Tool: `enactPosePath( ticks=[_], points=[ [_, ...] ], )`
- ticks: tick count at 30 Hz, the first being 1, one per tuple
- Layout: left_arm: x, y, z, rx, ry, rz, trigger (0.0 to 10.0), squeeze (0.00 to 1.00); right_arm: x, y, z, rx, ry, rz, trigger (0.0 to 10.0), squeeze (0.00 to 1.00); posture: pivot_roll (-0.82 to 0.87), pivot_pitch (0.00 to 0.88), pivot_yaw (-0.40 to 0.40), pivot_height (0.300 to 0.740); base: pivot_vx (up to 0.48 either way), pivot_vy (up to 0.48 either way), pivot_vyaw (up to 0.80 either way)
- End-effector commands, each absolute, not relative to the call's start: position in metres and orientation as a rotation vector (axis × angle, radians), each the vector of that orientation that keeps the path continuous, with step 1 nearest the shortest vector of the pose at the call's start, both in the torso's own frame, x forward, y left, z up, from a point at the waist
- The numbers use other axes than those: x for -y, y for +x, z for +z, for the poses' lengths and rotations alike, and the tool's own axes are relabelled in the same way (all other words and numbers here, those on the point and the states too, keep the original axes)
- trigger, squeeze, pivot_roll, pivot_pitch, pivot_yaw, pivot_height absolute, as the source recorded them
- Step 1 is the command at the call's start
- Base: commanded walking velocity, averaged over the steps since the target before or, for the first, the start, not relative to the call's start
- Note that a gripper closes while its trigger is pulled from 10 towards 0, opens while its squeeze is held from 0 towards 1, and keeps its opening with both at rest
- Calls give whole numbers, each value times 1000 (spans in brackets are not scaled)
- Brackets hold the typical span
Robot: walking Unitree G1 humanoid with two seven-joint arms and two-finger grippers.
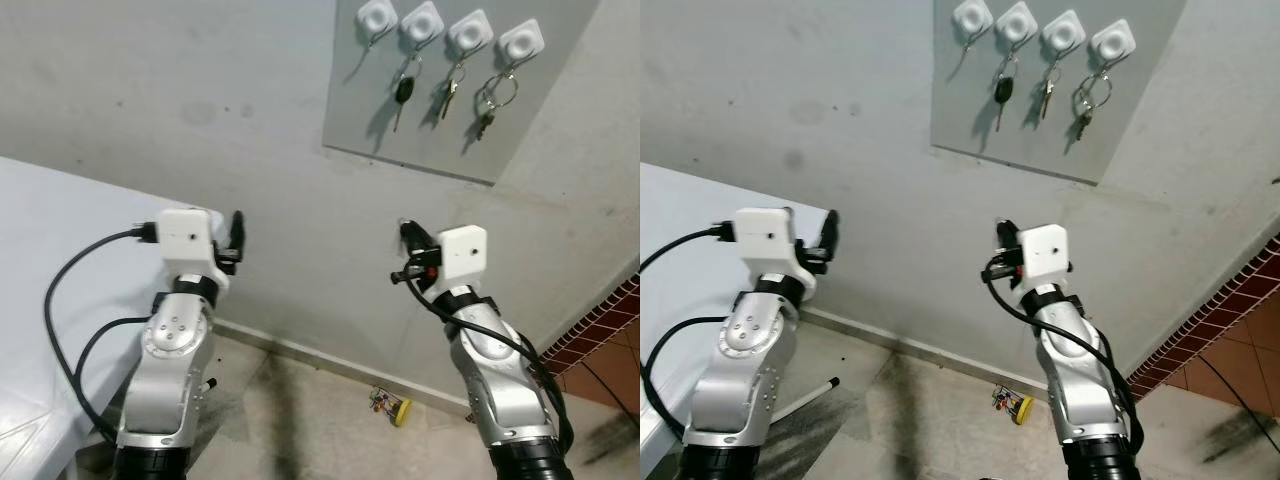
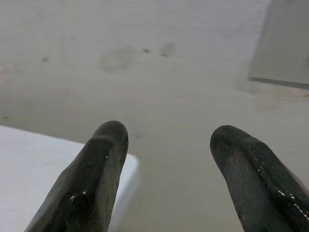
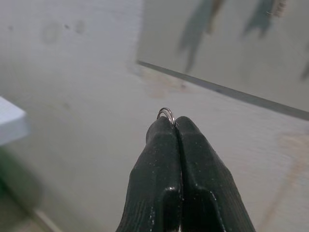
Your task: Hang keys on a hook
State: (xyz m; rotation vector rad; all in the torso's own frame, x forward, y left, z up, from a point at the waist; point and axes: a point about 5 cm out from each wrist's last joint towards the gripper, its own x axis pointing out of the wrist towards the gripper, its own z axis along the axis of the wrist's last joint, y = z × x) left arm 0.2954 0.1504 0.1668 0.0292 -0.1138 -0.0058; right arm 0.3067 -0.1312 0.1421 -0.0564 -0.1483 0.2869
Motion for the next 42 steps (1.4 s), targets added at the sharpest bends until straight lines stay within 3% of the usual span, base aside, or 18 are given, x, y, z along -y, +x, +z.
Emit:
enactPosePath(
  ticks=[1, 42],
  points=[
    [-150, 294, 172, 132, 22, 0, 10000, 0, 131, 306, 150, 184, -62, 294, 10000, 0, -49, 84, -42, 740, 0, 0, 0],
    [-148, 296, 176, 144, -23, -12, 10000, 0, 132, 306, 153, 192, -57, 297, 10000, 0, -57, 90, -49, 740, 6, 0, 0]
  ],
)
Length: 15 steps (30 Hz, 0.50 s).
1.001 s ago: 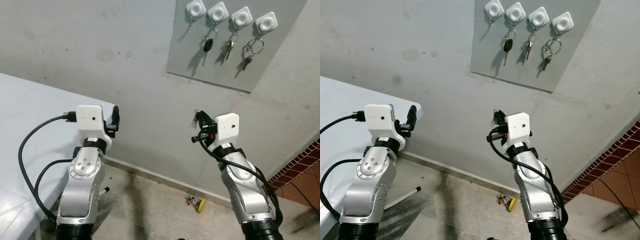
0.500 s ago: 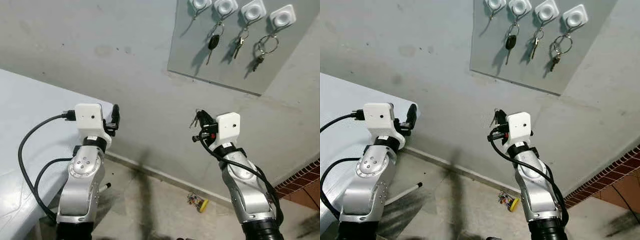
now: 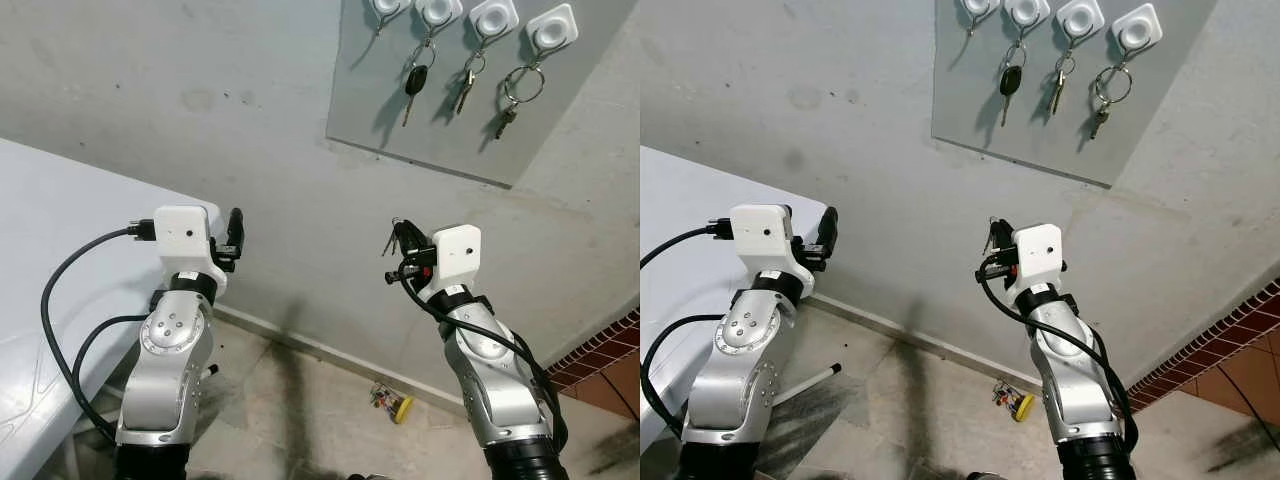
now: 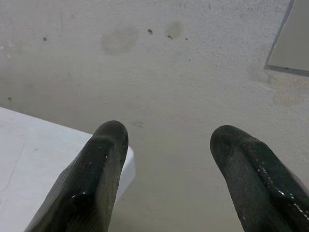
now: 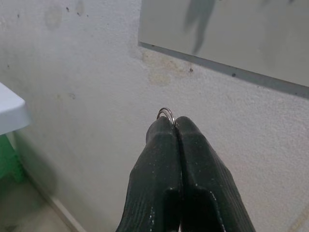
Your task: Hang keys on a hook
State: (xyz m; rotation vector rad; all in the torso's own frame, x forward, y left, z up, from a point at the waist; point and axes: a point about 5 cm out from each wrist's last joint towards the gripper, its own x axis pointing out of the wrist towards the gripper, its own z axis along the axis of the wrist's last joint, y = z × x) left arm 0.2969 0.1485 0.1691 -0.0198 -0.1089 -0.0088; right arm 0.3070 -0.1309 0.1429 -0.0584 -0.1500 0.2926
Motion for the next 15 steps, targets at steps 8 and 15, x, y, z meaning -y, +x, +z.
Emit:
enactPosePath(
  ticks=[8, 15],
  points=[
    [-149, 294, 176, 147, -26, -14, 10000, 0, 132, 305, 153, 194, -54, 302, 10000, 0, -56, 92, -49, 740, 270, 0, 0],
    [-149, 294, 176, 149, -19, -11, 10000, 0, 131, 305, 153, 194, -53, 307, 10000, 0, -55, 91, -49, 740, 308, 0, 0]
  ],
)
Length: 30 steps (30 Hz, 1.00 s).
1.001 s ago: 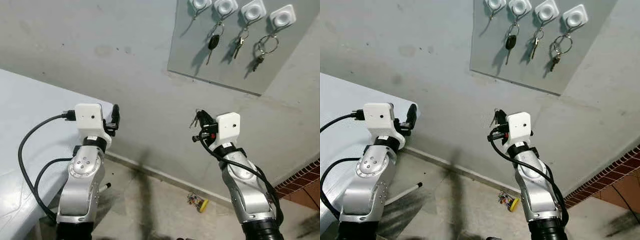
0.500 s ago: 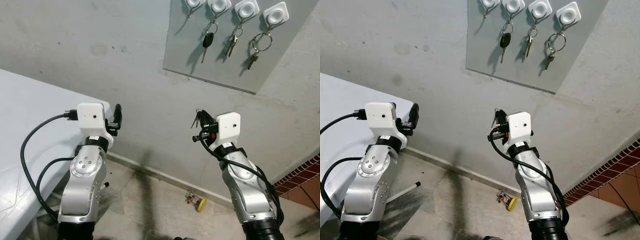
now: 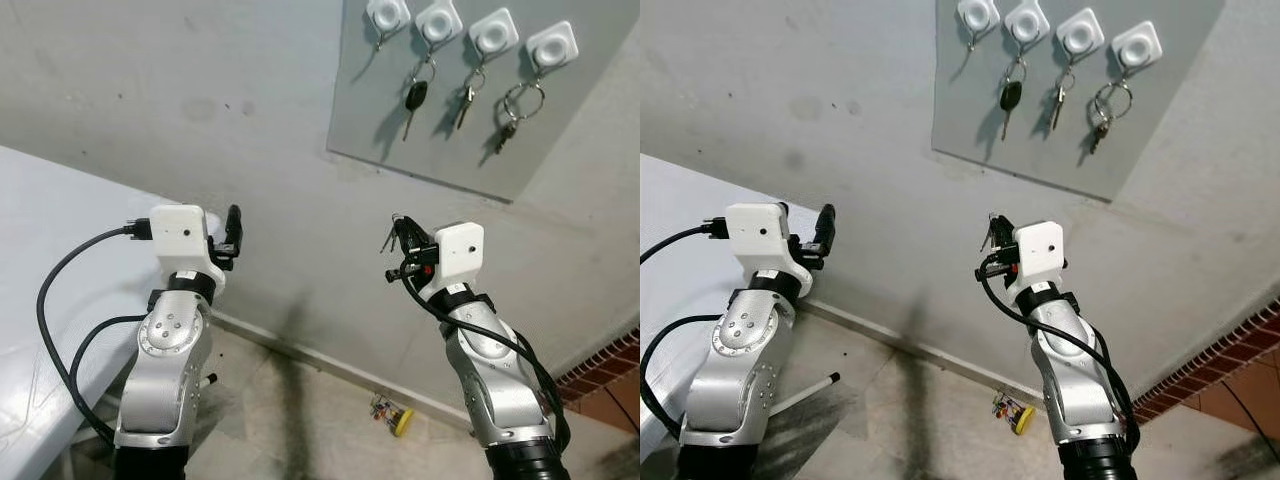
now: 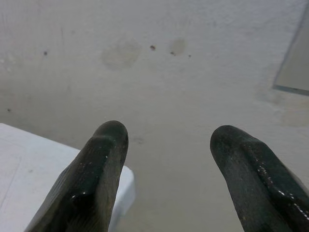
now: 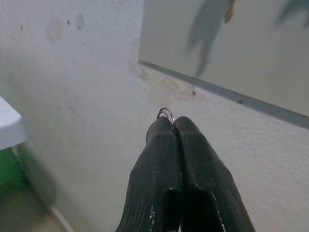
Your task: Hang keys on a hook
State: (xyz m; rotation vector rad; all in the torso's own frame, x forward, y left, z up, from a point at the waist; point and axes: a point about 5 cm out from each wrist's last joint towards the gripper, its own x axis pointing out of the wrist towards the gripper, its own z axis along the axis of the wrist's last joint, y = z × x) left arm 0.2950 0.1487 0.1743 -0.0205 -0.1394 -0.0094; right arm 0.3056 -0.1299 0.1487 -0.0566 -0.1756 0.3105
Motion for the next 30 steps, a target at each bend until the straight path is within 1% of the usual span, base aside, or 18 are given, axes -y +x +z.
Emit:
enactPosePath(
  ticks=[1, 5, 10, 23, 30],
  points=[
    [-149, 294, 176, 149, -19, -12, 10000, 0, 131, 305, 153, 194, -54, 307, 10000, 0, -55, 91, -49, 740, 307, 0, 0],
    [-148, 294, 176, 147, -13, -14, 10000, 0, 131, 304, 153, 194, -54, 307, 10000, 0, -56, 92, -47, 740, 295, 0, 0],
    [-149, 294, 176, 148, 7, 28, 10000, 0, 131, 304, 153, 192, -52, 309, 10000, 0, -56, 94, -48, 740, 0, 0, 0],
    [-149, 293, 176, 154, -16, 37, 10000, 0, 131, 303, 152, 188, -48, 313, 10000, 0, -55, 95, -48, 740, 0, 0, 0],
    [-140, 290, 181, 181, -12, -54, 10000, 0, 129, 303, 157, 200, -44, 338, 10000, 0, -54, 98, -51, 740, 0, 0, 0]
  ],
)
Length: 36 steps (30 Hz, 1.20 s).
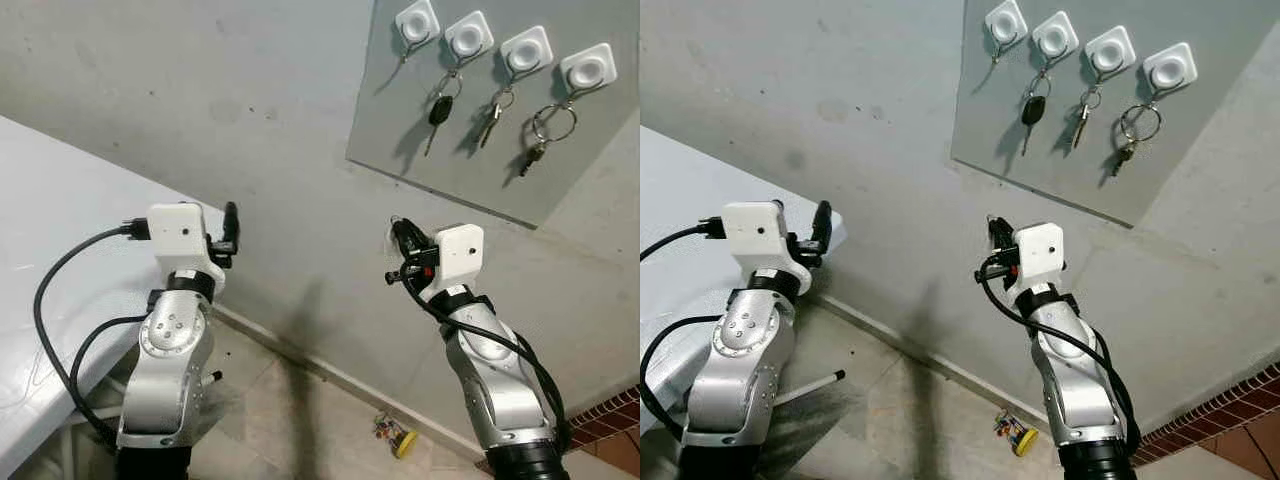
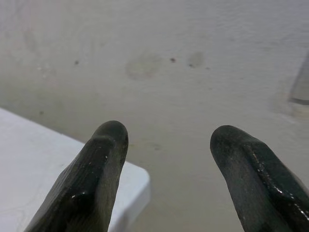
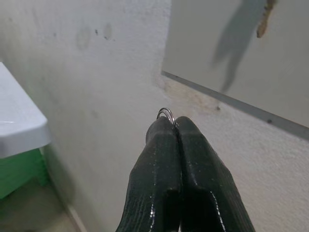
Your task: Hang keys on a hook
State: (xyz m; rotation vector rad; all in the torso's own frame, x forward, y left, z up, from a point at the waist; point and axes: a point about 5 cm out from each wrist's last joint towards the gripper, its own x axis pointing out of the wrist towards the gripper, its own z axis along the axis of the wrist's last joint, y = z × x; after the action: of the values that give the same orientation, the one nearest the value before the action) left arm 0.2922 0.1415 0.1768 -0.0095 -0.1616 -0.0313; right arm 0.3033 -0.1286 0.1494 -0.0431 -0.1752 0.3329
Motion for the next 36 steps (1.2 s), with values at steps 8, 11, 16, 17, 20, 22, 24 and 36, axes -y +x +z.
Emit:
enactPosePath(
  ticks=[8, 11, 16, 17, 20, 22, 24, 36],
  points=[
    [-131, 287, 188, 215, 18, -144, 10000, 0, 127, 307, 164, 224, -52, 379, 10000, 0, -52, 101, -52, 740, 0, 0, 0],
    [-127, 287, 192, 231, 39, -194, 10000, 0, 126, 312, 171, 243, -61, 396, 10000, 0, -48, 98, -51, 740, 0, 0, 0],
    [-123, 289, 200, 262, 65, -257, 10000, 0, 124, 322, 181, 275, -65, 414, 10000, 0, -45, 94, -48, 740, 0, 0, 0],
    [-123, 289, 200, 262, 65, -257, 10000, 0, 124, 322, 181, 275, -65, 414, 10000, 0, -45, 94, -48, 740, 0, 0, 0],
    [-117, 293, 210, 300, 94, -316, 10000, 0, 119, 334, 196, 322, -59, 427, 10000, 0, -49, 90, -38, 740, 0, 0, 0],
    [-113, 294, 215, 323, 122, -347, 10000, 0, 116, 340, 206, 351, -42, 435, 10000, 0, -49, 90, -37, 740, 0, 0, 0],
    [-112, 295, 216, 329, 130, -353, 10000, 0, 115, 342, 208, 359, -36, 437, 10000, 0, -49, 90, -37, 740, 0, 0, 0],
    [-101, 303, 232, 379, 119, -412, 10000, 0, 105, 365, 241, 430, 51, 465, 10000, 0, -54, 91, -20, 740, 0, 0, 0]
  ],
)
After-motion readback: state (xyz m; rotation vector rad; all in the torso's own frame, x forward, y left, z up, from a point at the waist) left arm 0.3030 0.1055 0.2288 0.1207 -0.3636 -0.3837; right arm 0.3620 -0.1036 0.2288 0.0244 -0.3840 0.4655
